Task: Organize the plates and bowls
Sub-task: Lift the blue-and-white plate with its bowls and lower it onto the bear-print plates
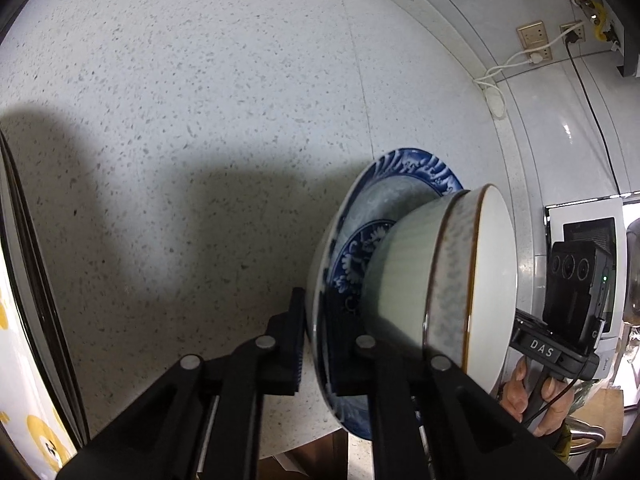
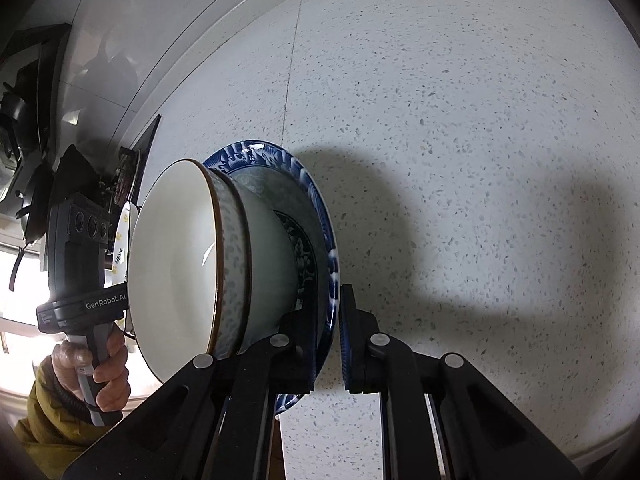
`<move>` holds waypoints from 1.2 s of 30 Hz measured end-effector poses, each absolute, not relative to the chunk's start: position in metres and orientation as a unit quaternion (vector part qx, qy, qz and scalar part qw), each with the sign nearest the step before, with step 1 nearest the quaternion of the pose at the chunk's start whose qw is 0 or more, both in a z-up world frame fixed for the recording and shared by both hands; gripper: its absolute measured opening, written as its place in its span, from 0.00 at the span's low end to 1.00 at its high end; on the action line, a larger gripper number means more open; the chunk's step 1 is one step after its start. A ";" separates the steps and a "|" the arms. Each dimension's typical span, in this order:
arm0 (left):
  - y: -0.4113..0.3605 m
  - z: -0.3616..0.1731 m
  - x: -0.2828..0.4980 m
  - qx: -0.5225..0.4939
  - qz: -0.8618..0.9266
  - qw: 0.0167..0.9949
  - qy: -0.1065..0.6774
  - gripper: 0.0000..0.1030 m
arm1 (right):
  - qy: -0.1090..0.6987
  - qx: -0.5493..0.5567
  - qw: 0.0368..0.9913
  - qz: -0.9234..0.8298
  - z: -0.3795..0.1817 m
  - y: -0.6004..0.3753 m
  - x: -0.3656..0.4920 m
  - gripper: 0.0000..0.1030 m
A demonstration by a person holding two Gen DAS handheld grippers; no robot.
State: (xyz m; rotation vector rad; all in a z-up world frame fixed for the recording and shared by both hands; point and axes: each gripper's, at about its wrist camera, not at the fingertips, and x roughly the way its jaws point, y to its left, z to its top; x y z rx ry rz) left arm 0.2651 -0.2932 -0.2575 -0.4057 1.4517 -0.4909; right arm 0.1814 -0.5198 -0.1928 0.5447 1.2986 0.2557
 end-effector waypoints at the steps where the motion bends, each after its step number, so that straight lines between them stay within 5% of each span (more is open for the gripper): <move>1: -0.296 -0.256 0.266 -0.179 -0.221 0.703 0.652 0.08 | 0.595 0.249 0.755 0.114 -0.193 -0.520 0.181 0.10; 18: -0.278 -0.207 0.285 -0.193 -0.261 0.713 0.622 0.08 | 0.565 0.227 0.787 0.100 -0.135 -0.513 0.185 0.10; 27: -0.158 -0.153 0.285 -0.205 -0.221 0.746 0.593 0.08 | 0.550 0.201 0.794 0.164 -0.098 -0.408 0.209 0.10; 36: -0.034 -0.171 0.278 -0.202 -0.172 0.753 0.602 0.08 | 0.574 0.195 0.768 0.208 -0.135 -0.307 0.216 0.09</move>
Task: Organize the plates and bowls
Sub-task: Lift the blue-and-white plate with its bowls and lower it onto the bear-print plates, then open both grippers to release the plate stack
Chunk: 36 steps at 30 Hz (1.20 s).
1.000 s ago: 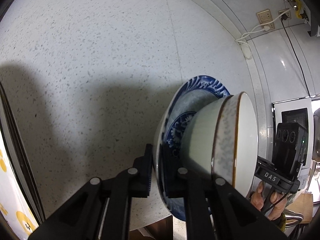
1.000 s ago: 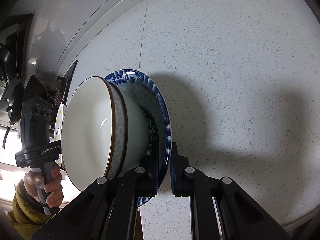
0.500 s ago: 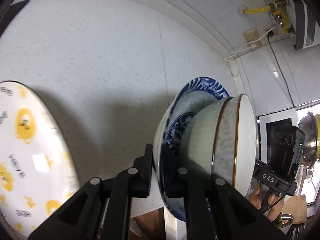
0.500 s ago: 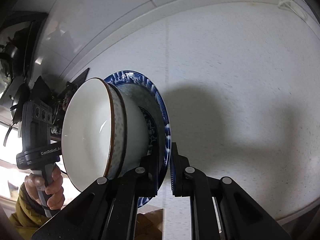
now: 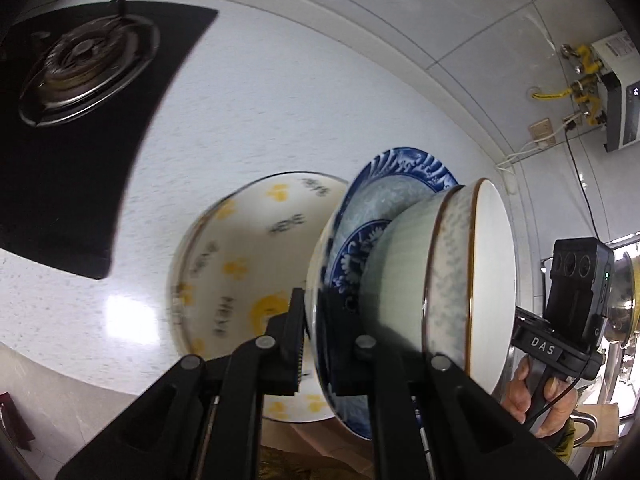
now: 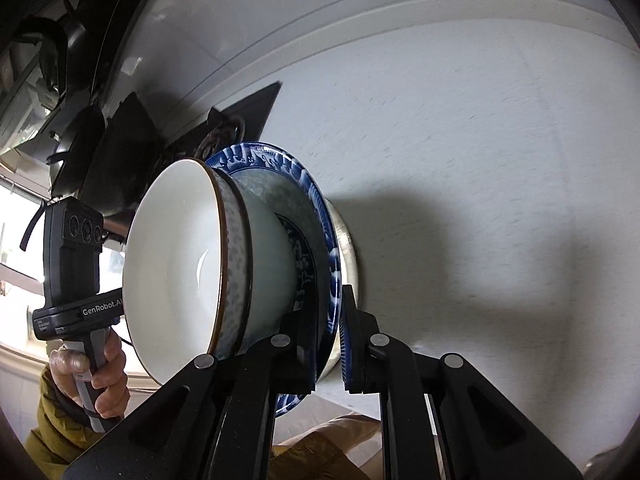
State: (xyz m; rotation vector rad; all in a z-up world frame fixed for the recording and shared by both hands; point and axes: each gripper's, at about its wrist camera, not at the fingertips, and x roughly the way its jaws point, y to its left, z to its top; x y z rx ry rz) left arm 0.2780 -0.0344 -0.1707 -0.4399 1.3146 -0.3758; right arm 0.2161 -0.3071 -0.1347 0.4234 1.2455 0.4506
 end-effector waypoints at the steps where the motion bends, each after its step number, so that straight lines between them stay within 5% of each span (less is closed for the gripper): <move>1: -0.028 -0.177 0.280 -0.203 -0.171 0.751 0.605 0.08 | 0.577 0.196 0.766 0.207 -0.140 -0.303 0.215 0.09; 11: 0.005 -0.234 0.289 -0.207 -0.206 0.728 0.620 0.09 | 0.585 0.175 0.777 0.155 -0.160 -0.281 0.210 0.09; 25: -0.008 -0.208 0.278 -0.104 -0.219 0.781 0.576 0.12 | 0.553 0.170 0.808 0.114 -0.139 -0.284 0.194 0.12; 31: 0.003 -0.180 0.258 -0.090 -0.214 0.816 0.530 0.12 | 0.511 0.135 0.845 0.084 -0.112 -0.276 0.176 0.29; 36: 0.015 -0.142 0.231 -0.073 -0.210 0.858 0.463 0.27 | 0.460 0.117 0.878 0.061 -0.085 -0.265 0.153 0.54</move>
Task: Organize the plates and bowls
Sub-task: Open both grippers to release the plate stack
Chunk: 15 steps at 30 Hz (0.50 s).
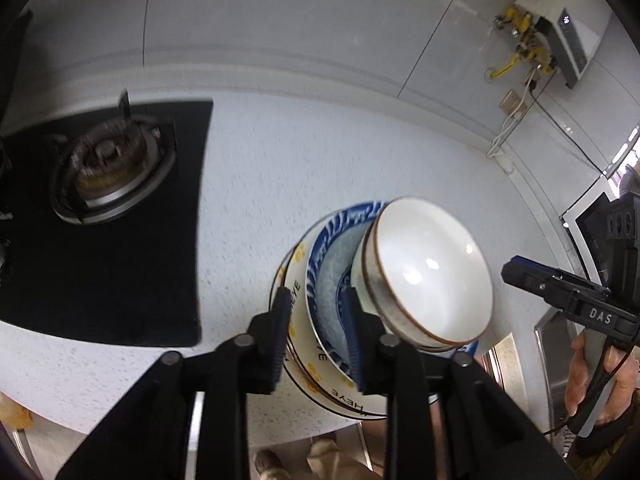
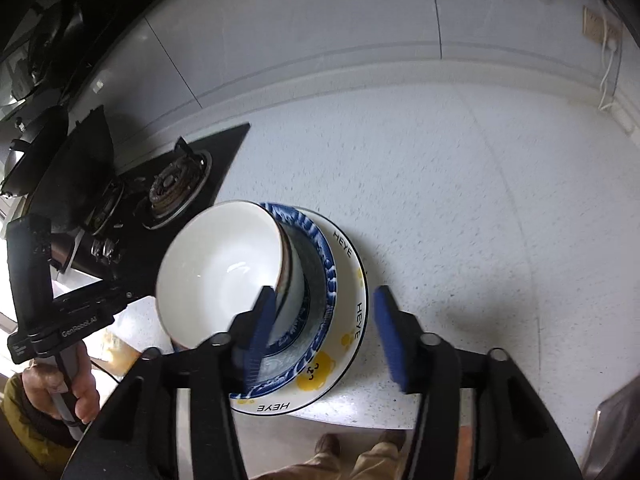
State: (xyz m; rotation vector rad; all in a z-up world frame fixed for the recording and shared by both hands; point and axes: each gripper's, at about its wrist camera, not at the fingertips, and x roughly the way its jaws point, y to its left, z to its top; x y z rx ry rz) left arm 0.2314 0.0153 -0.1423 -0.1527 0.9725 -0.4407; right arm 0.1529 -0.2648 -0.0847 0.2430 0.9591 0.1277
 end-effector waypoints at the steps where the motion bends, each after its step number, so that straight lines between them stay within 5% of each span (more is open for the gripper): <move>1: 0.018 -0.133 0.225 -0.070 -0.210 0.866 0.447 0.27 | 0.451 0.112 0.883 0.058 -0.080 -0.261 0.149 0.57; 15: 0.039 -0.059 0.150 -0.022 -0.187 0.932 0.311 0.27 | 0.352 0.048 0.935 0.003 -0.028 -0.227 0.075 0.89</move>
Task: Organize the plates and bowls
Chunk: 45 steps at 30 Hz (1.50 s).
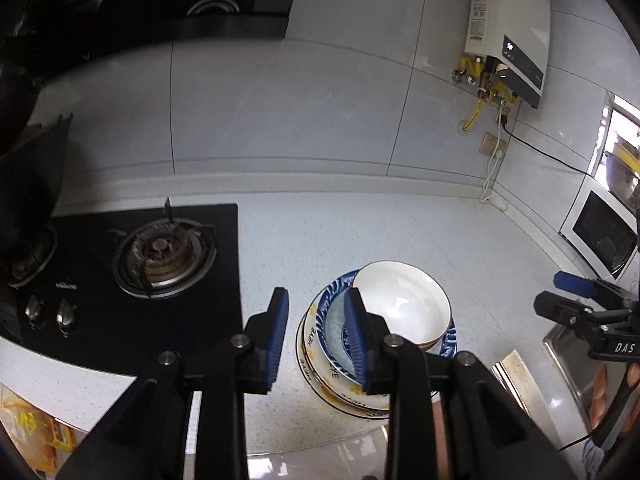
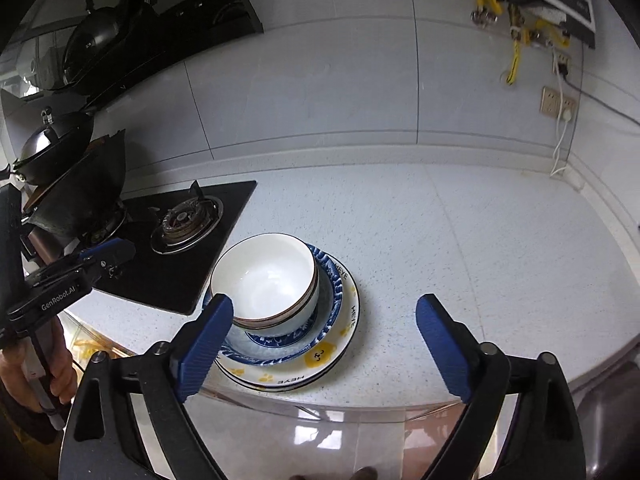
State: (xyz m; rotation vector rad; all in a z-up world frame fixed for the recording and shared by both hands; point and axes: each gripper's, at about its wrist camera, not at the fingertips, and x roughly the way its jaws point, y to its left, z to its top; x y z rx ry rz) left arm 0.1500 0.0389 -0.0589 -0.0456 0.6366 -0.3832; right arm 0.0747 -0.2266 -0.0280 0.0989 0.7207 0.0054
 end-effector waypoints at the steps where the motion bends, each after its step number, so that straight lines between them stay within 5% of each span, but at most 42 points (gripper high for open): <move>1: 0.040 -0.056 0.147 -0.021 -0.188 0.933 0.307 0.27 | 0.348 0.047 0.936 0.001 -0.026 -0.226 0.069 0.89; 10: 0.048 -0.020 0.095 -0.004 -0.188 0.951 0.244 0.29 | 0.308 0.027 0.951 -0.022 -0.010 -0.220 0.028 0.98; 22: 0.051 0.026 0.001 -0.030 -0.160 0.977 0.137 0.67 | 0.271 0.050 0.961 -0.012 0.002 -0.248 -0.019 0.99; 45: 0.055 0.019 -0.098 -0.021 -0.106 0.980 0.170 0.70 | 0.209 0.044 0.977 -0.025 0.013 -0.244 -0.099 0.99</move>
